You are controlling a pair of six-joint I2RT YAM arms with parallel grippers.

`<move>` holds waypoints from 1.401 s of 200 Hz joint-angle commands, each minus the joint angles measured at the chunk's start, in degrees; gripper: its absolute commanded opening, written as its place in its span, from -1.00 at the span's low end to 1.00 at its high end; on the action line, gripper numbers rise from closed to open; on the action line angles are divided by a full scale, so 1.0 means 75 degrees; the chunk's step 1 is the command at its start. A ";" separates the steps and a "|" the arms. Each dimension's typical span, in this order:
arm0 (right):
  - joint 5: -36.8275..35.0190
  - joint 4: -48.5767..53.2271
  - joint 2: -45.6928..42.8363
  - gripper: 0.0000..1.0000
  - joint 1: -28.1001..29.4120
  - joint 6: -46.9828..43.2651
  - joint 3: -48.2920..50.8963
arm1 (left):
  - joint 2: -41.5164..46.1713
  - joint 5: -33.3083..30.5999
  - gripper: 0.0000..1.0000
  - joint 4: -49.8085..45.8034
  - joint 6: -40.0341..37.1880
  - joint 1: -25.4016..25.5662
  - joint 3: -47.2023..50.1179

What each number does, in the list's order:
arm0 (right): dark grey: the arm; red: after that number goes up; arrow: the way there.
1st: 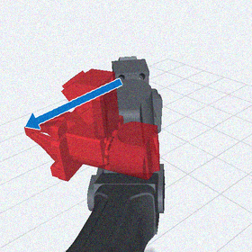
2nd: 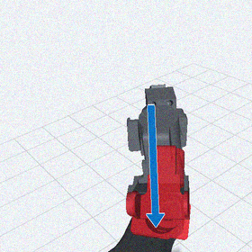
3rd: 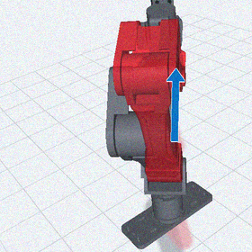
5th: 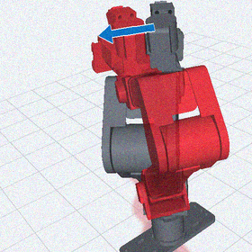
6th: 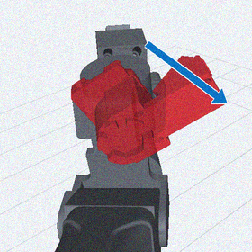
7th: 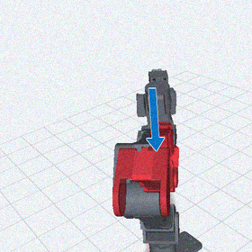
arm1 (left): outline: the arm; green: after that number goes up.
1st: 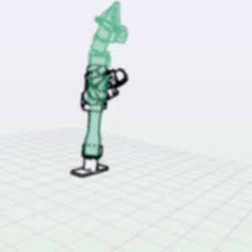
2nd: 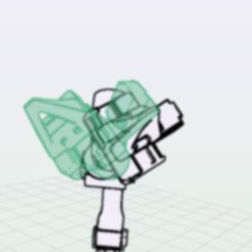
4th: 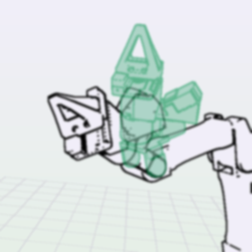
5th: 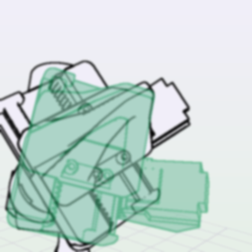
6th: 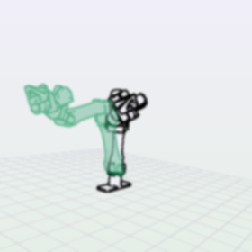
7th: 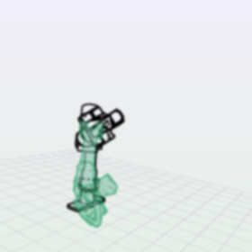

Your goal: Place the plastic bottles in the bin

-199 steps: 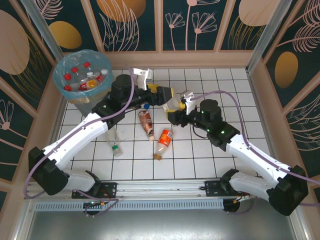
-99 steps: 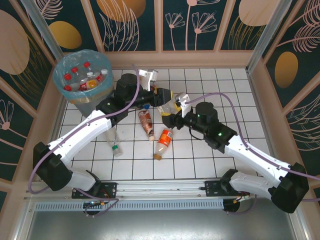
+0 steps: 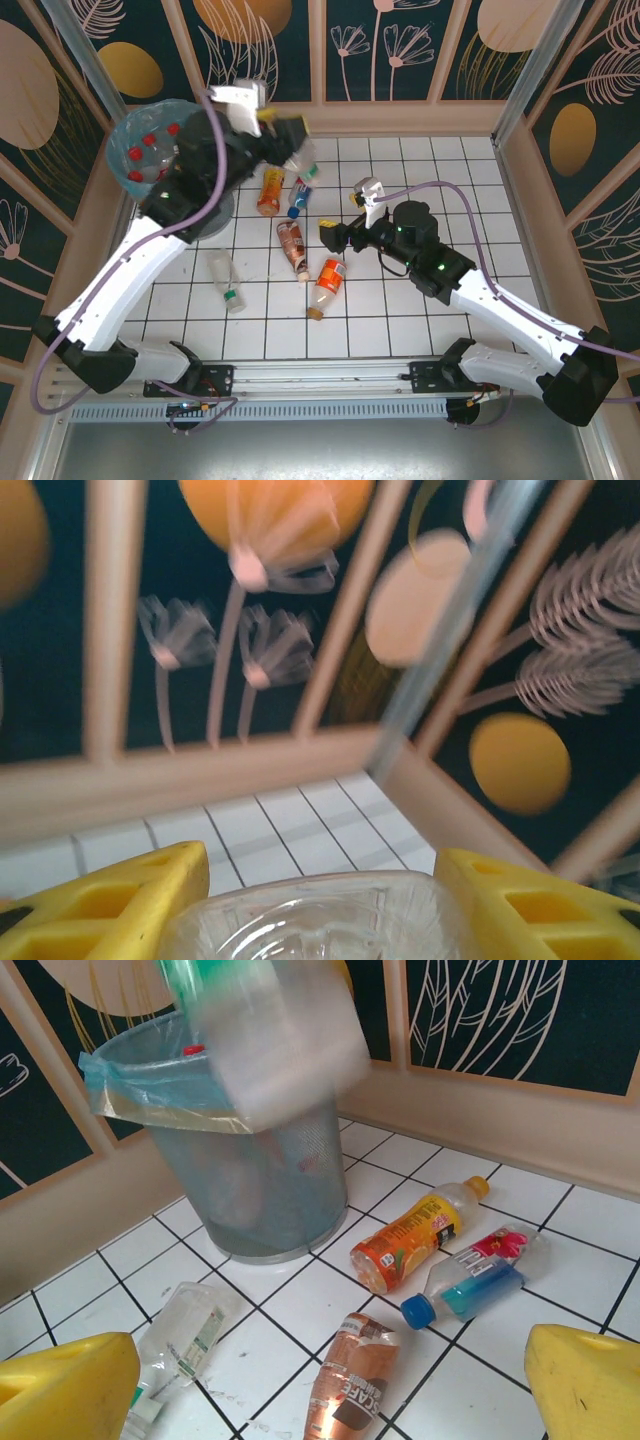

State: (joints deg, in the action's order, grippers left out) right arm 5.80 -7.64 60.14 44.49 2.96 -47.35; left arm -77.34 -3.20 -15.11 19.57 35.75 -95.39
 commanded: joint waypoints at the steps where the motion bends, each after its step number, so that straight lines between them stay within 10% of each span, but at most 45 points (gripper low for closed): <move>1: -0.0188 -0.0331 -0.0182 0.98 0.0067 0.0001 -0.0202 | 0.0264 -0.1334 -0.14 -0.0481 -0.0813 -0.0875 -0.0616; 53: -0.0188 -0.0131 -0.0218 0.98 0.0074 -0.0008 -0.0208 | 0.0008 -0.3028 -0.16 -0.0774 -0.1936 -0.2224 -0.1215; 114: -0.0166 -0.0043 -0.0333 0.98 0.0089 0.0120 0.0019 | -0.0873 -0.0401 -0.20 -0.0958 -0.0780 -0.4606 -0.0931; 189: -0.0446 0.0166 -0.0427 0.98 0.0085 0.0109 0.0342 | -0.1786 0.0374 -0.09 -0.1061 -0.0906 -0.4848 0.0095; 244: -0.0419 0.0181 -0.0245 0.98 0.0091 0.0132 0.0329 | -0.1758 -0.0056 0.56 -0.1134 -0.1085 -0.4883 0.0631; 280: -0.0345 0.0140 -0.0077 0.98 0.0090 0.0167 0.0231 | -0.1792 -0.0028 0.53 -0.1181 -0.1124 -0.4901 0.0660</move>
State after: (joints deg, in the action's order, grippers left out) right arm 3.88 -5.78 58.78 44.69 3.38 -45.06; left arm -91.24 -3.27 -24.25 11.81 -0.49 -91.05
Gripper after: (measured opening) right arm 0.990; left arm 0.787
